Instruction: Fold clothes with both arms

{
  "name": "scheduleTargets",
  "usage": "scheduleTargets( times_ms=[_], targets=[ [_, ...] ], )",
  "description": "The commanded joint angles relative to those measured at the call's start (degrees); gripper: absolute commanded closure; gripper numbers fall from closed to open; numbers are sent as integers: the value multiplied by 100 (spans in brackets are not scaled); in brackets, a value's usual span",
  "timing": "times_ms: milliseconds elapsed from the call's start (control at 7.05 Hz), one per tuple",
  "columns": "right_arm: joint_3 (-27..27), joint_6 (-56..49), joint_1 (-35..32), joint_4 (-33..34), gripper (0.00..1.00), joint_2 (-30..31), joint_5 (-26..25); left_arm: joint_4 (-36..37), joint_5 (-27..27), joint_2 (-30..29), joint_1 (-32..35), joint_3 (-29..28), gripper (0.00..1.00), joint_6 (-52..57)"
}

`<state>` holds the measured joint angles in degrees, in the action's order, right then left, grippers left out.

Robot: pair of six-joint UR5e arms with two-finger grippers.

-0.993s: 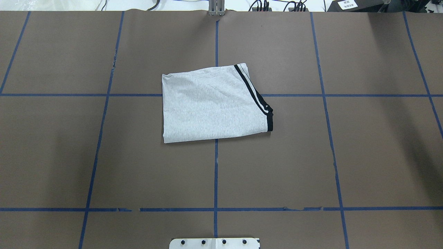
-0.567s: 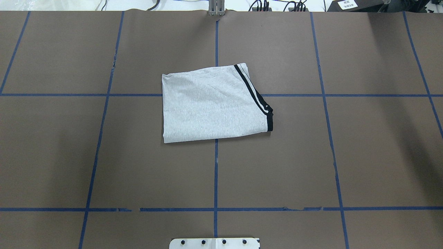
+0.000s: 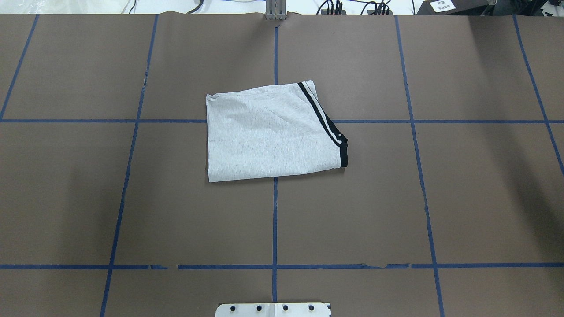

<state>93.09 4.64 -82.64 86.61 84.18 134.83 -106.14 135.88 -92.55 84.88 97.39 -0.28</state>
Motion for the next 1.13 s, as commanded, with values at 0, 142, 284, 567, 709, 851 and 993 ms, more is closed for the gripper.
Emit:
scheduleTargets(
  times_ms=[0, 142, 284, 567, 709, 851, 993],
  targets=[
    [51, -7, 19, -4, 0, -7, 0, 5, 0, 1, -7, -27, 0, -7],
    [104, -7, 11, 5, 0, 2, -18, 5, -9, 9, 2, -18, 0, -7],
    [113, -7, 19, -4, 0, 2, -9, 5, 0, 18, 2, -18, 0, 2],
    [104, 2, 11, 5, 0, 11, -26, 5, 35, 9, 2, 8, 0, 2],
    [113, 2, 11, -4, 0, 20, 0, 14, 35, 44, 2, 34, 0, -7],
    [157, 2, 11, 5, 0, 11, 0, 14, 35, 27, 2, -44, 0, -7],
    [140, -7, 11, 5, 0, 11, -44, 14, 35, 27, 2, -36, 0, 2]
  ],
)
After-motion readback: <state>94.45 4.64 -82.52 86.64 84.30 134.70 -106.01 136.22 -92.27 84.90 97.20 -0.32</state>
